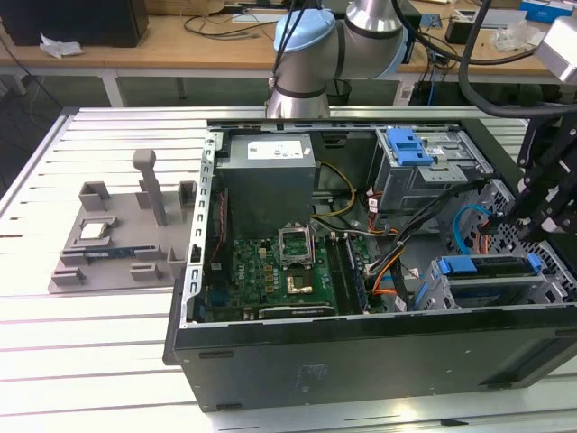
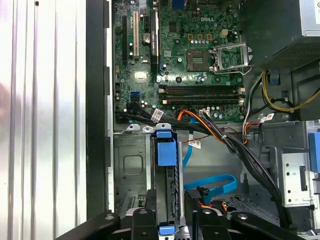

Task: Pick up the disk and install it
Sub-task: 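Insert the first disk wire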

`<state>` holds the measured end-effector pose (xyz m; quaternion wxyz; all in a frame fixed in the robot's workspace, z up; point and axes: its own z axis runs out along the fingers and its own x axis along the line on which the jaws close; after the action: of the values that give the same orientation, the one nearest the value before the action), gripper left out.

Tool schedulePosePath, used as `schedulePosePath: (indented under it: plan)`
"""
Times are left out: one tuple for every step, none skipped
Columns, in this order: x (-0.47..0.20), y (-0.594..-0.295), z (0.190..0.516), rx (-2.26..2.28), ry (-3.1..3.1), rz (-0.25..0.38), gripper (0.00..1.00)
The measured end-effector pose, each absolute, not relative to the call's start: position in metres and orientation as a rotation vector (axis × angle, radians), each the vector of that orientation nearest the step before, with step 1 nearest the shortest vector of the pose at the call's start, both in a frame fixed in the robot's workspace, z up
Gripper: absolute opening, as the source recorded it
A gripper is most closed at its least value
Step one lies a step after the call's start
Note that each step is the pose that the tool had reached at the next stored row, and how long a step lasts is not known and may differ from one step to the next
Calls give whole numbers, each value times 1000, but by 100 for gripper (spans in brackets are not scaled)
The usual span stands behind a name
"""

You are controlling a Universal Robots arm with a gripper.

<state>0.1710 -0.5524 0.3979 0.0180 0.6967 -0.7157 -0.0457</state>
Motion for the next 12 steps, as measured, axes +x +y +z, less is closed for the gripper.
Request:
schedulePosePath:
  plan:
    - [172,-549,397,2156,-2216,-123,36]
    - [176,-539,395,2150,-2211,-114,36]
    - [178,-534,394,2149,-2210,-114,36]
    - [180,-531,393,2148,-2210,-115,36]
    - [185,-522,390,2147,-2208,-117,36]
    - [188,-518,389,2146,-2208,-118,36]
    - [190,-515,388,2146,-2207,-120,36]
    - [195,-509,385,2144,-2205,-124,36]
    - [200,-506,383,2142,-2204,-126,36]
    - [203,-504,381,2141,-2203,-128,36]
    - [205,-502,378,2141,-2202,-129,36]
    - [206,-501,375,2141,-2202,-130,36]
